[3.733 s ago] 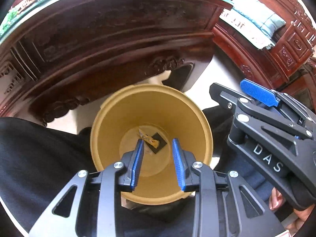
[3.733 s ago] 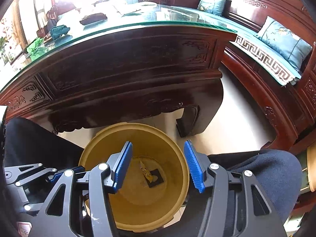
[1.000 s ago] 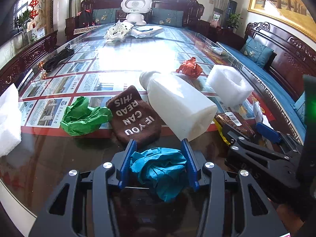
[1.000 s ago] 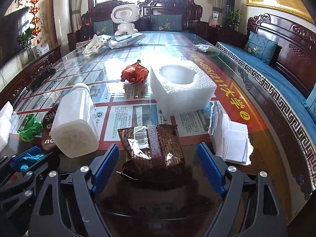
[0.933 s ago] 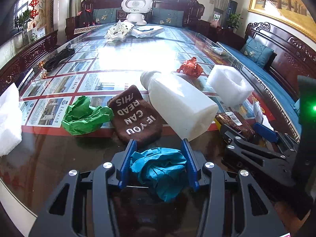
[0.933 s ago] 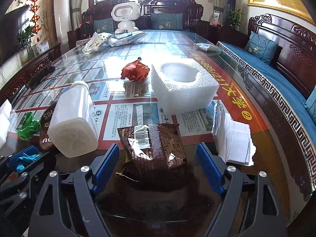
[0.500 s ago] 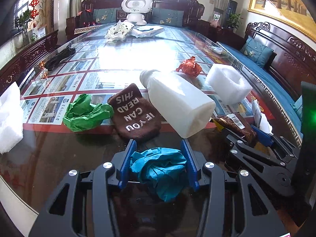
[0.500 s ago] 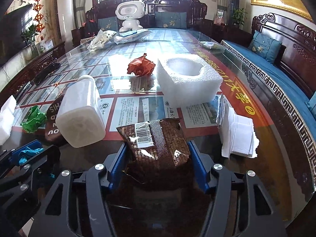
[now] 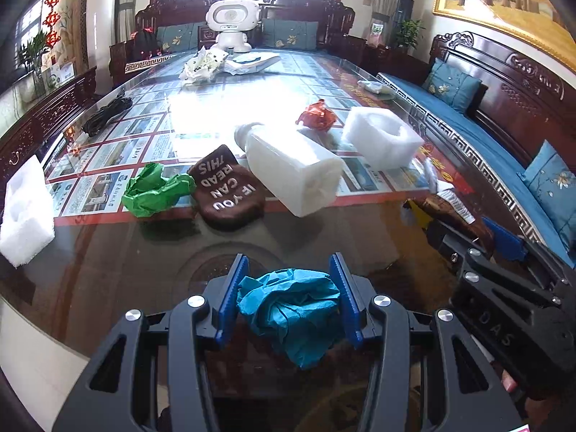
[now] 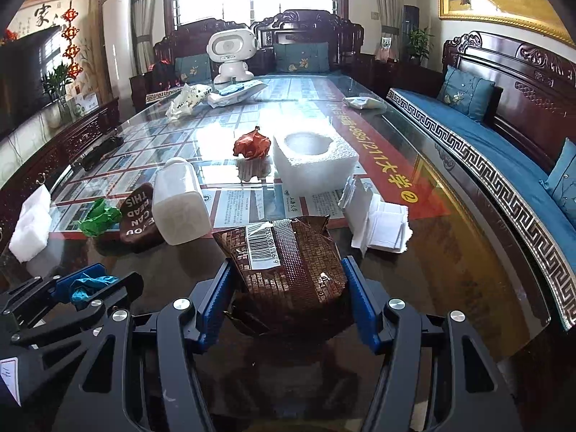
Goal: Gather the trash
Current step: 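Lower both items into the yellow bin and open both tools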
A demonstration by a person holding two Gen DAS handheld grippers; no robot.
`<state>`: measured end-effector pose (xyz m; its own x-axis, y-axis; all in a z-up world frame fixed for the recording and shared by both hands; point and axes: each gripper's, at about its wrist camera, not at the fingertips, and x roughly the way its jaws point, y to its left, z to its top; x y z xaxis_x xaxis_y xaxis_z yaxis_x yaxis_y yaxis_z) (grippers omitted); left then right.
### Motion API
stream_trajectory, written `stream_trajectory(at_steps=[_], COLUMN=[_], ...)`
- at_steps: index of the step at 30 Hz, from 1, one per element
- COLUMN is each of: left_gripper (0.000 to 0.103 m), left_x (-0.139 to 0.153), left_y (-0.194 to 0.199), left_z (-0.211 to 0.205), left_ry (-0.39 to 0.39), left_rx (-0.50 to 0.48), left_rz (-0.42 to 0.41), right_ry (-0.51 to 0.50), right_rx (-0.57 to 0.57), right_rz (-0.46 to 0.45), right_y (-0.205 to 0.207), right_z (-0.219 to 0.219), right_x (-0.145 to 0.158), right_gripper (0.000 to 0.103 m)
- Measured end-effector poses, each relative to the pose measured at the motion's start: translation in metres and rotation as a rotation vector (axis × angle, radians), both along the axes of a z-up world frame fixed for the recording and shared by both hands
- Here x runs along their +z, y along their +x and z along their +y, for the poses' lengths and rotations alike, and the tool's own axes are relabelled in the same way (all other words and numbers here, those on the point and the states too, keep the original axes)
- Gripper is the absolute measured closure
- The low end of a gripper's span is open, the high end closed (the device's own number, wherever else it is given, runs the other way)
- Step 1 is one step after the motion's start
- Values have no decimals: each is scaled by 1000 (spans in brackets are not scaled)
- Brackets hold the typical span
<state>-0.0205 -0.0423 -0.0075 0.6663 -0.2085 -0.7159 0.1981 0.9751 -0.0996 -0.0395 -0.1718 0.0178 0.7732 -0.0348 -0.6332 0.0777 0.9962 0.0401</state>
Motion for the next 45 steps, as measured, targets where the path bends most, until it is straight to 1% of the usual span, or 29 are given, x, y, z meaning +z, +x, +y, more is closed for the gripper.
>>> stream_trajectory(at_steps=[8, 12, 15, 17, 21, 23, 25, 27, 33, 39, 45], left_gripper=[55, 55, 55, 55, 55, 55, 55, 55, 55, 55, 55], left_x=[3, -1, -9, -16, -37, -53, -73, -88, -117, -137, -146], left_y=[-57, -86, -107, -121, -147, -159, -168, -175, -187, -191, -193], left_z=[-12, -16, -17, -18, -18, -17, -16, -16, -18, -25, -34], left_ry=[16, 15, 14, 18, 20, 46, 77, 89, 107, 126, 125], left_rx=[-67, -108, -145, -171, -237, -260, -274, -282, -303, -338, -350], left_rz=[-4, 3, 27, 39, 84, 109, 148, 176, 220, 259, 275], right_ry=[-14, 6, -7, -5, 12, 18, 20, 25, 33, 38, 42], right_rx=[-18, -22, -27, -31, -57, -77, -90, -99, -111, -124, -149], right_rz=[-50, -49, -47, -33, 25, 68, 107, 144, 219, 266, 284], right_y=[-68, -99, -125, -143, -173, -187, -196, -203, -217, -223, -225], right_z=[-2, -4, -3, -3, -2, -3, -4, -5, -2, 0, -8], right_x=[19, 19, 15, 6, -23, -45, -61, -78, -113, -134, -142], right_gripper=[45, 45, 45, 45, 45, 45, 45, 45, 44, 44, 41])
